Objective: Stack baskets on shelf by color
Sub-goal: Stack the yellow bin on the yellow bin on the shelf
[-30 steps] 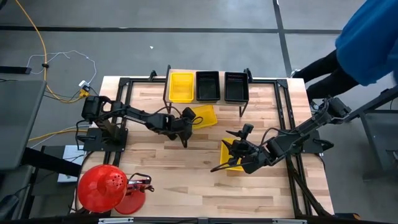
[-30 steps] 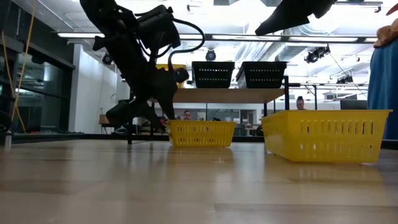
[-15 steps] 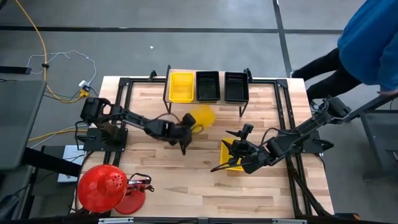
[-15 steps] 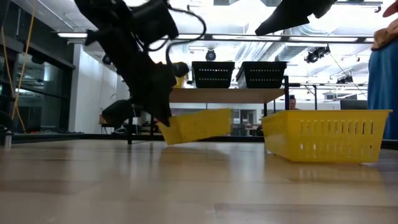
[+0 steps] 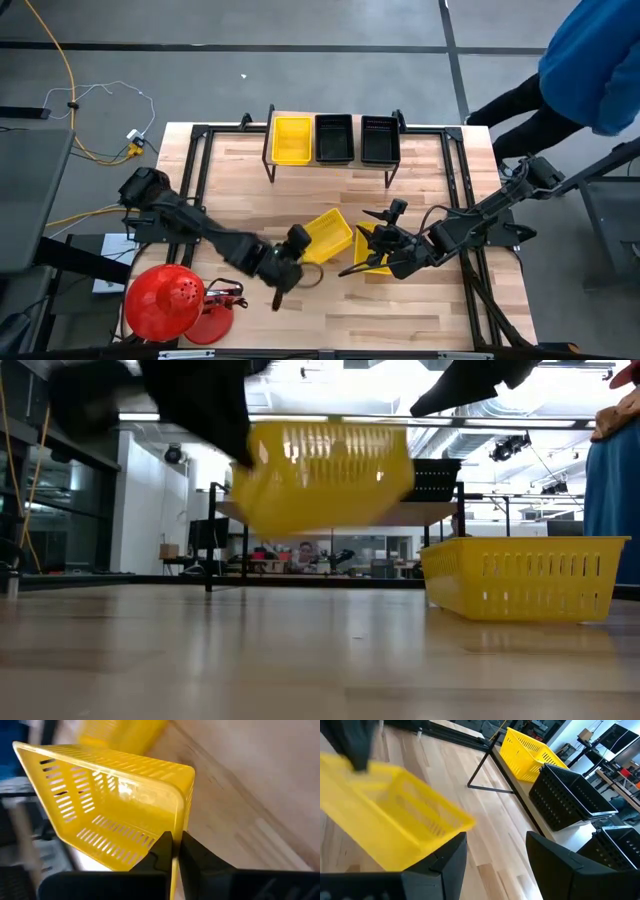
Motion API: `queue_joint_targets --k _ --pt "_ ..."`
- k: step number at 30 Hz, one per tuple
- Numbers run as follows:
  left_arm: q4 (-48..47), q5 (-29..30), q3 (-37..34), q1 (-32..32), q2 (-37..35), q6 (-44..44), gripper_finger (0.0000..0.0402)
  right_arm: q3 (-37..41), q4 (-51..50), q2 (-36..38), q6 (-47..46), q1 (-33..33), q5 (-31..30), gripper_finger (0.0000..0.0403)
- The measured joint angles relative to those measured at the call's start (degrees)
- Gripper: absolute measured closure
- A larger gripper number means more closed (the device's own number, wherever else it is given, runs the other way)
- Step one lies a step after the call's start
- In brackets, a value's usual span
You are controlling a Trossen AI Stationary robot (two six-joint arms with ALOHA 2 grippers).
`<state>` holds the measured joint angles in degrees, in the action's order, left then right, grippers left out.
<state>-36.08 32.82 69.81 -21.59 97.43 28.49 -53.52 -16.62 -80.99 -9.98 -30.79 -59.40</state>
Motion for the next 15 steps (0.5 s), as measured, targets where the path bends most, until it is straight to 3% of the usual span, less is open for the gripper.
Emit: queue_joint_targets --k 4,7,11,15 --pt "-5.9 10.8 6.4 -3.3 -0.1 -0.3 0.0401 0.0 0.0 0.0 0.0 0.0 0.0 0.0211" --pt "-13.0 18.3 10.8 -1.8 -1.6 0.1 0.0401 0.0 0.1 0.0 0.0 0.0 0.0 0.0211" --pt "-20.7 21.0 17.5 3.5 -4.5 -2.5 0.0401 0.0 0.2 0.0 0.0 0.0 0.0 0.0211" --pt "-21.3 20.4 24.9 11.0 -6.9 -2.1 0.0401 0.0 0.2 0.0 1.0 0.0 0.0 0.0211"
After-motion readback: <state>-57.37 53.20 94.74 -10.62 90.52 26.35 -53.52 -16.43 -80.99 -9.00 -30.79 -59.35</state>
